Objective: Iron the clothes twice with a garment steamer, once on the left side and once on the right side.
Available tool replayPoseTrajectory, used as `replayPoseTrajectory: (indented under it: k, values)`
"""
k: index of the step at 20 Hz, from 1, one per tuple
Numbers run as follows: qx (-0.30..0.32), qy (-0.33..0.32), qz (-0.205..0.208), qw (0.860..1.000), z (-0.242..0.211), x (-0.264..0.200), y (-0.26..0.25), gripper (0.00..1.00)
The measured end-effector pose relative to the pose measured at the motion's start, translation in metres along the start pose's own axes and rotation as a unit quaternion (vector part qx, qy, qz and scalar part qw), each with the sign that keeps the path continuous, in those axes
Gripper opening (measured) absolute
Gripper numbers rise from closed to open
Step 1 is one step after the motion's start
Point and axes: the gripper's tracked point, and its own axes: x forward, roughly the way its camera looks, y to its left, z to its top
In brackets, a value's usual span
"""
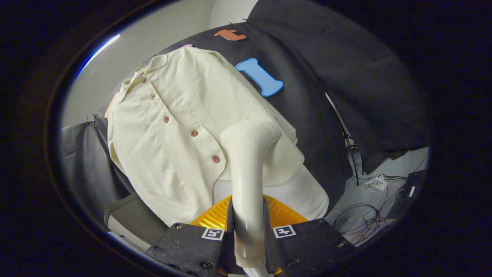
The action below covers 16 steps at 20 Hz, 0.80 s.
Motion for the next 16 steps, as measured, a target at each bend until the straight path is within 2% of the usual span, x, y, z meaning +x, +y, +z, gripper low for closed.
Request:
replayPoseTrajectory:
  k: [4,9,16]
  values:
    - [0.009,0.008,-0.01,1.0,-0.017,-0.017,-0.005,0.32]
    - [0.028,-0.006,-0.012,1.0,-0.018,-0.05,0.005,0.32]
    - [0.001,-0.019,-0.002,1.0,-0.025,-0.105,0.06,0.32]
